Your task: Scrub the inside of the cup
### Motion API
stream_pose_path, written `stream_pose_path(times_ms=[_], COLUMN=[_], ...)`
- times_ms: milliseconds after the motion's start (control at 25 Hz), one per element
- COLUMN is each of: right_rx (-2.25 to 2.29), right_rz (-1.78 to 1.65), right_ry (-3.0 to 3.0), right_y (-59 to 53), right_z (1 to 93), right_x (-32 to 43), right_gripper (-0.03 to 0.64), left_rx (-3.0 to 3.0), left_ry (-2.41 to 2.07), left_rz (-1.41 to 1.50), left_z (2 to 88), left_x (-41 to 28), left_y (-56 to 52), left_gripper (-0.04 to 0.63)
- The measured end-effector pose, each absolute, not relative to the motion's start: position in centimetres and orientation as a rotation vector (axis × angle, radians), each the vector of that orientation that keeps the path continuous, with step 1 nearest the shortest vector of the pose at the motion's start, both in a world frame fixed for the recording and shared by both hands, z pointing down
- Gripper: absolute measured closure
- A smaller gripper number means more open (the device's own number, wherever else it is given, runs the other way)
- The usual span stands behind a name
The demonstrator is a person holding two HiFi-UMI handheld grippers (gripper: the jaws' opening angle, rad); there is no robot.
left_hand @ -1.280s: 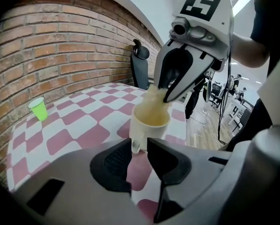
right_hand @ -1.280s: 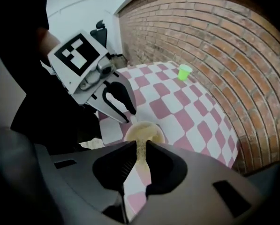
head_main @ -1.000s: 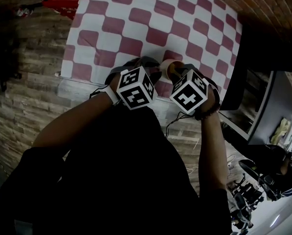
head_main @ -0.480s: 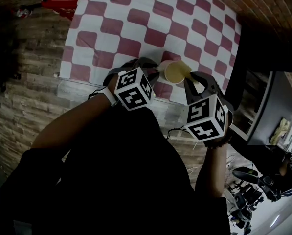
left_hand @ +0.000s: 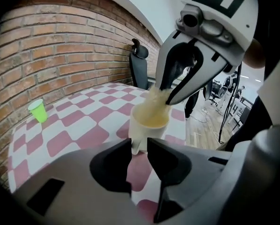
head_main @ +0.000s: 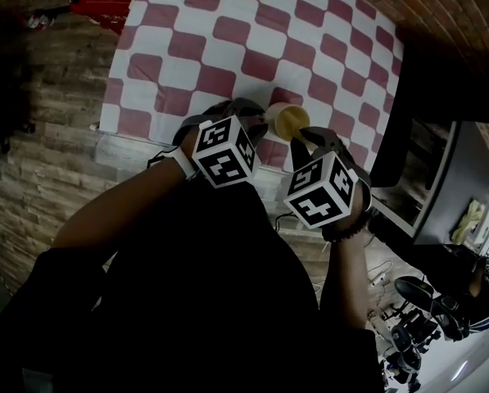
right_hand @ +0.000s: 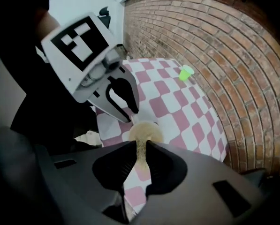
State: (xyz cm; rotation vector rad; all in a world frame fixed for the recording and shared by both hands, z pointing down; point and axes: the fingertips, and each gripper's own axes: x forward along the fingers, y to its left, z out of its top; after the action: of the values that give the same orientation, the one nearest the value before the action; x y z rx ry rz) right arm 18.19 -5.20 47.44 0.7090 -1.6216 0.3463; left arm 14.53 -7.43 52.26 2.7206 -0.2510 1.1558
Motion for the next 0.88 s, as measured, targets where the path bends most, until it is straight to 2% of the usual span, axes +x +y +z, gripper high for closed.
stream_pose_path(times_ms=[400,600,880], right_rx=[0.628,0.702,0.944], right_rz=[0.347,0.256,0.329], right_ry=[-1.528,-1.538,-1.601], right_y=[-7.0,-6.6,-7.0], right_z=[52.4,48.3,41.1], right_x=[18.5,18.9,21.7], right_gripper=[0.545,0.545,0.545], left_rx=[2.722,2.713,2.71], left_ry=[-0.267,-0.263,-0.268], left_rz=[1.152,1.152,1.144], left_z=[52.3,52.3,52.4], left_x=[14.5,14.4,14.3], left_y=[-7.6,-7.4,-7.6], left_gripper=[0.482,0.482,0.482])
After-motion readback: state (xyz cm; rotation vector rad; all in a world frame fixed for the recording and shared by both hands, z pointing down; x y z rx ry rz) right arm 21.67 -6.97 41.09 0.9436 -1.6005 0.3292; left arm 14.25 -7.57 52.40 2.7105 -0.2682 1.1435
